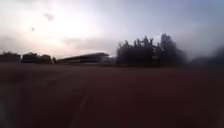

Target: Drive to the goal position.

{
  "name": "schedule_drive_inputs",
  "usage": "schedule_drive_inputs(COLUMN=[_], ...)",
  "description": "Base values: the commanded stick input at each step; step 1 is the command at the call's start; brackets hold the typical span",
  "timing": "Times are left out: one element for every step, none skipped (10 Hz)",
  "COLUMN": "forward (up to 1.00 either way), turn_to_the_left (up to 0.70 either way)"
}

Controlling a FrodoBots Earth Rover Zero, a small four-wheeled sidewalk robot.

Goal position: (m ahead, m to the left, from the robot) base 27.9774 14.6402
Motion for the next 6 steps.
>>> schedule_drive_inputs(forward=[0.70,0.70,0.70,0.70,0.70,0.70], turn_to_the_left=[0.00,0.00,0.00,0.00,0.00,0.00])
